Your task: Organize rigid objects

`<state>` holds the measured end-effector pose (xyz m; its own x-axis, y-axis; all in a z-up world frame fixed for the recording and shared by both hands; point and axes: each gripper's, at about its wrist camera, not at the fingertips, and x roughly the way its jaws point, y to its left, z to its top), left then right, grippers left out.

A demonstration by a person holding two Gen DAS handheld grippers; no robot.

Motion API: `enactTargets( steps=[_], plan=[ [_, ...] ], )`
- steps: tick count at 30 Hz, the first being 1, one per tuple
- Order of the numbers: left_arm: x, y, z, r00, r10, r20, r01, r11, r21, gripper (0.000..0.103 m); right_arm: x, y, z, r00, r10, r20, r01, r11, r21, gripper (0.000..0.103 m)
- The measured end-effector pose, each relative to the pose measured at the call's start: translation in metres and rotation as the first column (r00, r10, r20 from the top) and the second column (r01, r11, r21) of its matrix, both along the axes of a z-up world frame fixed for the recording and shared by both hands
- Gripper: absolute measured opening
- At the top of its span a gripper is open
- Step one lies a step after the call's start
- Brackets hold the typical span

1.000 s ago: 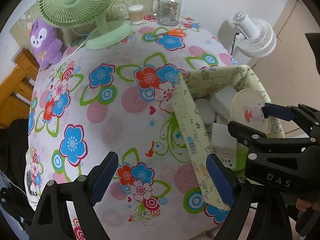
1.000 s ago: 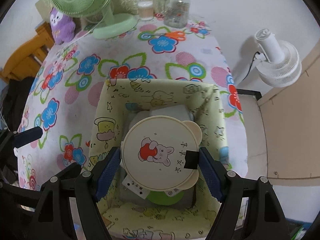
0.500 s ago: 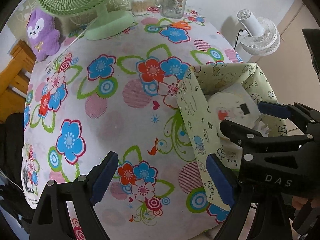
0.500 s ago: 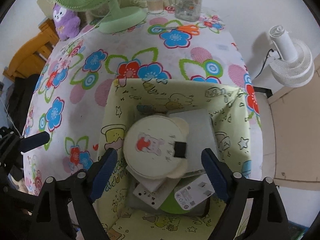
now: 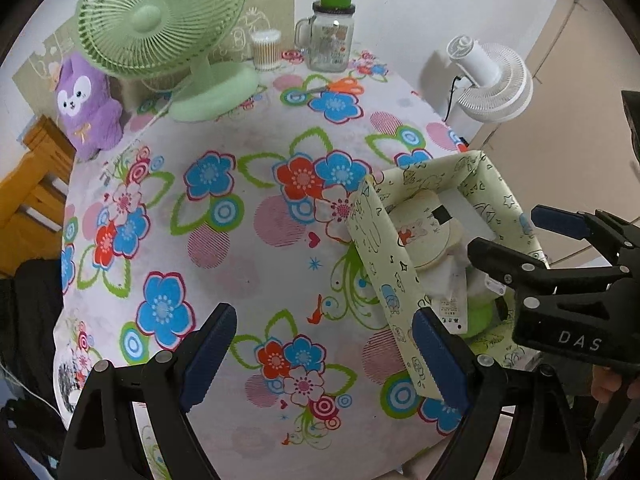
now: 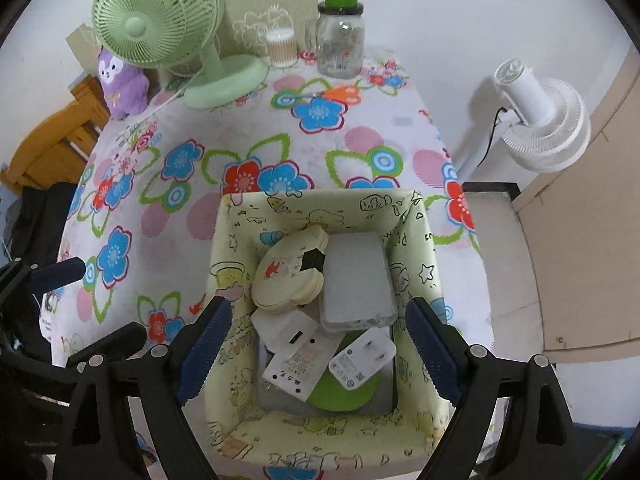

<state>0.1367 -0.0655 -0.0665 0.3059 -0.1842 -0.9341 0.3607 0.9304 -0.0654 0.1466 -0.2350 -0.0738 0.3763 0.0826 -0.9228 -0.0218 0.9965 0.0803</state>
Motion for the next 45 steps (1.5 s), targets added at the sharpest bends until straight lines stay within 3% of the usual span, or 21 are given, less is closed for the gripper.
enactTargets(
  steps=[24,33,45],
  plan=[
    [-0.047,0.084,0.068,0.983,-0.081,0.164,0.093,0.993,-0.066,0.097,-0.079,0.075,0.086,0.97,-0.116,0.214,0.128,0.991,-0.043,0.09],
    [-0.066,0.1,0.091,0.975,0.053,0.214,-0.028,0.992,-0.12,0.099,-0.091,0.081,0.114,0.956,-0.032,0.293,0.047,0.998,-0.045,0.09],
    [-0.102,0.095,0.131,0.931,0.208,0.299,-0.16,0.971,-0.177,0.103,-0.112,0.059,0.148,0.944,0.019,0.33,-0.021,1.0,0.002,0.091]
  ],
)
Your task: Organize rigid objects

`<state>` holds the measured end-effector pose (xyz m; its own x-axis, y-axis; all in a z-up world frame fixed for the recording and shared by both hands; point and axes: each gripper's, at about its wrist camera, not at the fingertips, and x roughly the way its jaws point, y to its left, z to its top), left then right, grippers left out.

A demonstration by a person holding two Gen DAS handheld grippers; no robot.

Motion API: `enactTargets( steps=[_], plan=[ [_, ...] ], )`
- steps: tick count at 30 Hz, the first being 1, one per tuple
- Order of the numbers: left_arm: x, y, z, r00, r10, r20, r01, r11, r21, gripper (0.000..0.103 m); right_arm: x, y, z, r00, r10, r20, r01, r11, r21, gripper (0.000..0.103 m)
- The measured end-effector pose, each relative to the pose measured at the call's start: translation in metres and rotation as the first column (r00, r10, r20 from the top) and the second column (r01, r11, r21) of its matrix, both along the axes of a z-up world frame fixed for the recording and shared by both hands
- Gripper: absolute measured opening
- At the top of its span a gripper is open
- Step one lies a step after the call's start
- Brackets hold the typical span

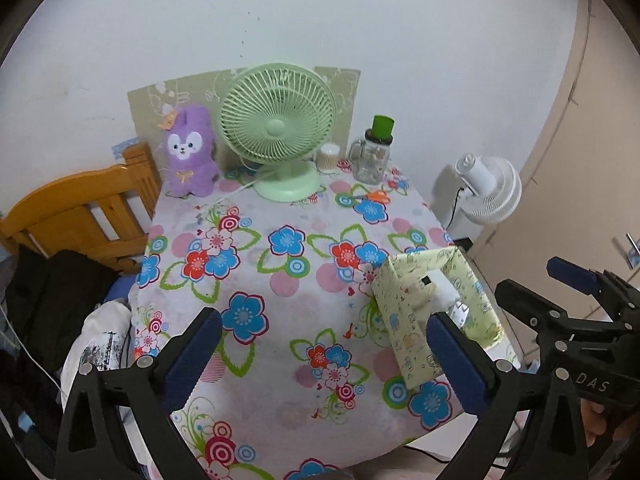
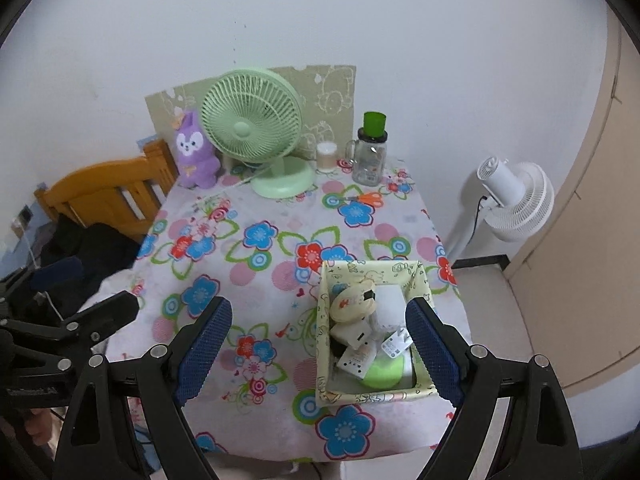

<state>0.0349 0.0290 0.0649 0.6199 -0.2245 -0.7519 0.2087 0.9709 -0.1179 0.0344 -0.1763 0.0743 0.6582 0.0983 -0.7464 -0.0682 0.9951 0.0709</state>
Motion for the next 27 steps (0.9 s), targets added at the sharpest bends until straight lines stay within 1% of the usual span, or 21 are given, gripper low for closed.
enactTargets(
  steps=[4,7,11,18,21,24,27],
  plan=[
    [-0.012,-0.006,0.01,0.999,0.02,0.029,-0.019,1.0,-0.012,0.103,-0.009,-0.01,0.011,1.0,-0.008,0.015,0.008,1.0,0.025,0.091],
    [-0.02,-0.01,0.013,0.999,0.028,0.037,-0.028,0.999,-0.021,0.103,-0.015,-0.017,0.013,1.0,-0.018,0.02,0.018,1.0,0.018,0.091],
    [-0.028,-0.015,0.013,0.998,0.045,0.045,-0.045,0.999,-0.015,0.103,-0.021,-0.024,0.01,0.999,-0.046,0.021,0.047,0.999,-0.015,0.091],
    [-0.037,-0.018,0.009,0.997,0.065,0.053,-0.064,0.998,-0.007,0.103,-0.037,-0.034,0.005,0.995,-0.092,0.028,0.092,0.996,-0.001,0.091],
    [-0.043,-0.018,0.011,0.996,0.066,0.067,-0.066,0.998,-0.012,0.103,-0.045,-0.036,0.004,0.995,-0.089,0.033,0.089,0.996,0.011,0.091],
    [-0.047,-0.02,0.013,0.994,0.066,0.088,-0.067,0.998,0.014,0.103,-0.051,-0.035,0.005,0.995,-0.088,0.048,0.088,0.996,0.001,0.091],
    [-0.052,-0.022,0.015,0.994,0.058,0.097,-0.059,0.998,0.013,0.103,-0.054,-0.033,0.006,0.995,-0.079,0.067,0.079,0.997,0.001,0.091]
  ],
)
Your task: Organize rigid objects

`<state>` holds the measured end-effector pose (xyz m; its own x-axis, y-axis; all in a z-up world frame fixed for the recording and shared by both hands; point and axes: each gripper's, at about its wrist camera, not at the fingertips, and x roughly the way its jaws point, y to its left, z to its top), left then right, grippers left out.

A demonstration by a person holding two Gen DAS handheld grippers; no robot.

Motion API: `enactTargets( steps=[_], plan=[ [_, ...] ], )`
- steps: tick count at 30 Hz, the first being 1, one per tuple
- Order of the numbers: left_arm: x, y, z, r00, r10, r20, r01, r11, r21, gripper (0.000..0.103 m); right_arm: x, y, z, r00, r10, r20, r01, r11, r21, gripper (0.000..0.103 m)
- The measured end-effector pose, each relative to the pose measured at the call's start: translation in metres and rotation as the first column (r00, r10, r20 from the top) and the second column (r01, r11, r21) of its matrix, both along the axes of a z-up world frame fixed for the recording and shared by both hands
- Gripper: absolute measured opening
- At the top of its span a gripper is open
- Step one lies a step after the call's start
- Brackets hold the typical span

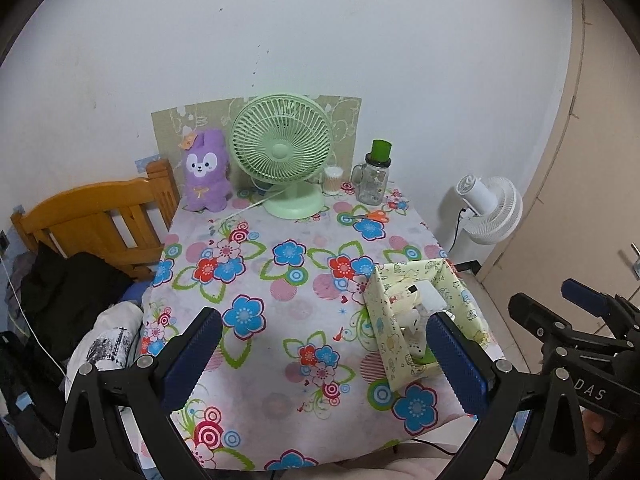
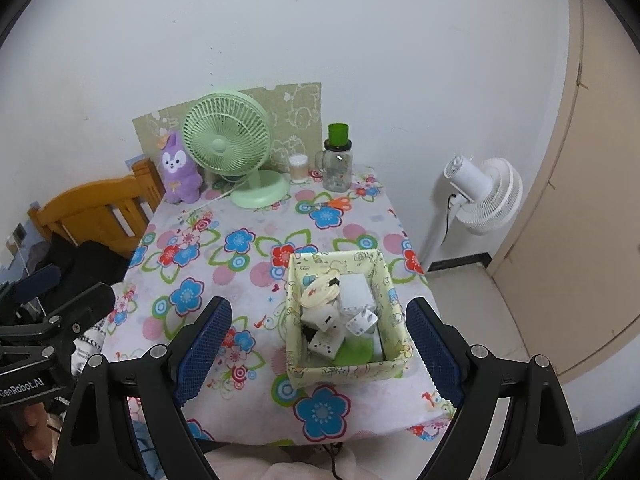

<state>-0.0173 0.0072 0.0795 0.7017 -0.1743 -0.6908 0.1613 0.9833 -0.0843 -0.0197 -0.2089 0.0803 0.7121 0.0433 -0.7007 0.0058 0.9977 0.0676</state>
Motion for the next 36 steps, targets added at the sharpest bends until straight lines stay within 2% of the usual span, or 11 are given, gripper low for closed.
enactTargets(
  steps=[12,27,36],
  plan=[
    [0.002,0.001,0.001,1.0,-0.003,-0.004,0.003,1.0,0.011,0.103,0.006,0.011,0.003,0.999,0.035,0.025,-0.035,0.999,0.001,0.091],
    [0.009,-0.002,-0.002,1.0,-0.01,-0.009,0.01,1.0,0.029,0.103,0.011,0.006,0.002,1.0,-0.003,0.008,0.003,1.0,0.013,0.091],
    [0.013,-0.006,0.001,1.0,-0.025,0.014,0.025,1.0,0.017,0.103,0.017,0.008,0.002,1.0,-0.001,0.029,0.001,1.0,-0.005,0.091]
  ],
)
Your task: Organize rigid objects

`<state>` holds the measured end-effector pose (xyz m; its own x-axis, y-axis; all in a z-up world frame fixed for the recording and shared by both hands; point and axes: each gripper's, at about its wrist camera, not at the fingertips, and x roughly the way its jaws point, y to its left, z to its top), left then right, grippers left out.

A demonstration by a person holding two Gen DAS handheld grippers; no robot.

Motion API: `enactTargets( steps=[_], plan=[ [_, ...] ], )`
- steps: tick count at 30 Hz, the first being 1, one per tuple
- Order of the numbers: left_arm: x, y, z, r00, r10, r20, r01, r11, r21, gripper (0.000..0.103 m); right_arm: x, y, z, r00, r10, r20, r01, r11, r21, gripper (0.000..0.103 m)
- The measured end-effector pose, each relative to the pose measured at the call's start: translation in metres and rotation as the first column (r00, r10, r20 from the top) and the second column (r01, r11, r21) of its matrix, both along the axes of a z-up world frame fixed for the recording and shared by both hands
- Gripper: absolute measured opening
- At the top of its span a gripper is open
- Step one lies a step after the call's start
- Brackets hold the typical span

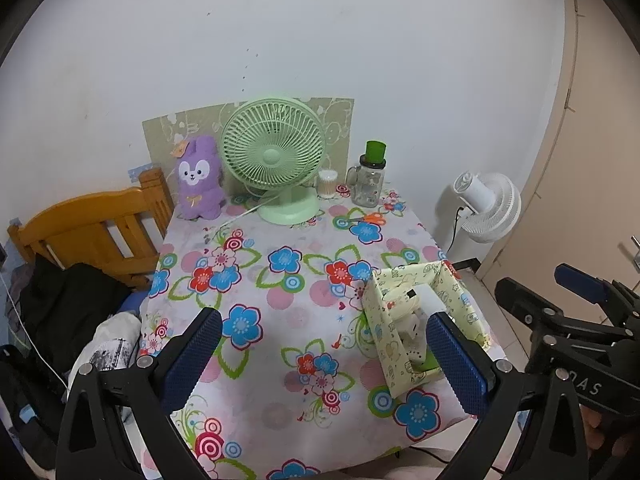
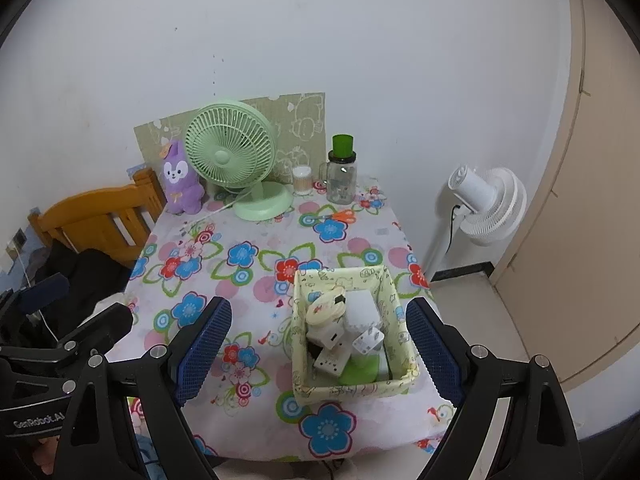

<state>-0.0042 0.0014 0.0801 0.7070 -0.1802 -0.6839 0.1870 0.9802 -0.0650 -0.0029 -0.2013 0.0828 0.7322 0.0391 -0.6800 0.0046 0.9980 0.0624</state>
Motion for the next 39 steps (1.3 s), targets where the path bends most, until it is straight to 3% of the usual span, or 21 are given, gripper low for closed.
enactTargets(
  steps=[19,39],
  plan=[
    [0.022,-0.002,0.014,1.0,-0.002,0.017,0.001,1.0,0.009,0.103,0.024,0.003,0.013,0.999,-0.011,0.041,0.01,1.0,0.002,0.091],
    [0.026,0.001,0.011,1.0,-0.01,-0.002,0.011,1.0,0.029,0.103,0.031,0.005,0.009,0.999,-0.013,0.029,0.013,1.0,0.004,0.091]
  ],
)
